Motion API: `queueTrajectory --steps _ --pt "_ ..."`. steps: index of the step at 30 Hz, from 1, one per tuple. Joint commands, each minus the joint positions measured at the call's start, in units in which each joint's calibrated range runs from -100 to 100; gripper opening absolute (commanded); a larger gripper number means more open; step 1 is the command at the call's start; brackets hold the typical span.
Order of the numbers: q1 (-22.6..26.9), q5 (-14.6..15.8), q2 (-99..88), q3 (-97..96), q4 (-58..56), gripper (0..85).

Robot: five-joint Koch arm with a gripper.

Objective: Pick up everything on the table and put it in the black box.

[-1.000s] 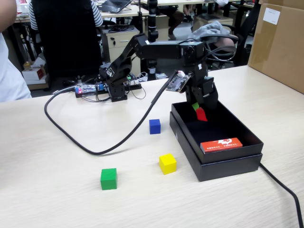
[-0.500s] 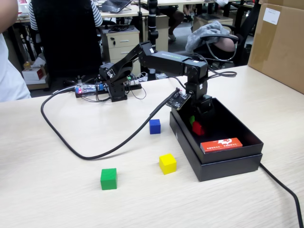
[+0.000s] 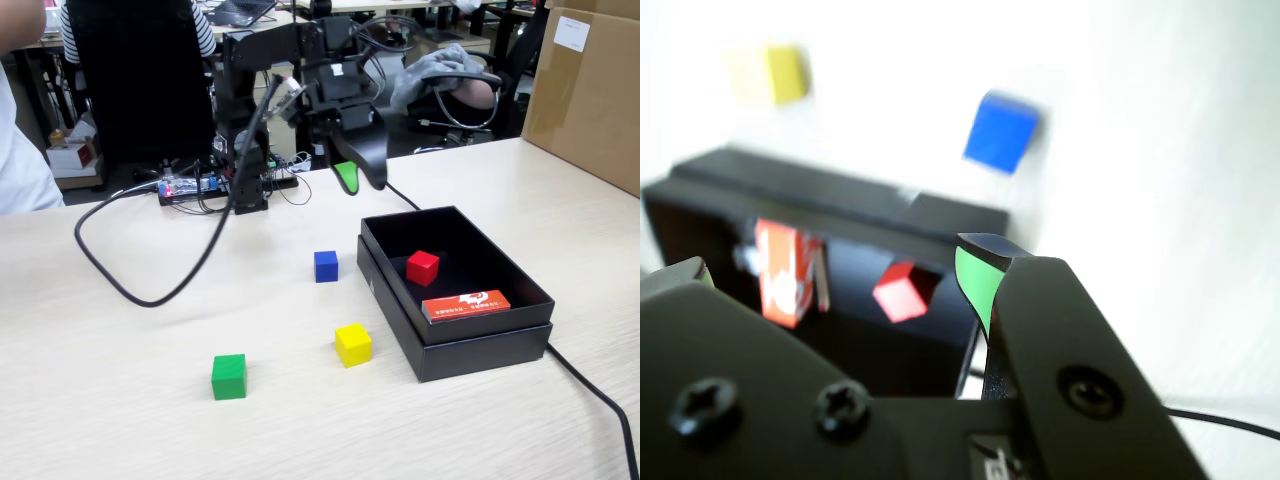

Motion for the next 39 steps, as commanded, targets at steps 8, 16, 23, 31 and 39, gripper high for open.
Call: queueTrajectory --steps 8,16,23,31,39 --pt "-1.5 4.9 -6.3 -17.3 1.2 50.4" --pt "-1.0 5.2 7.7 -15.5 1.3 50.5" --pt "-0.2 5.4 21.4 -10.3 1.3 50.5" --pt "0.0 5.4 30.6 -6.6 1.2 50.5" --pt "-0.4 5.3 33.4 -6.3 1.2 49.7"
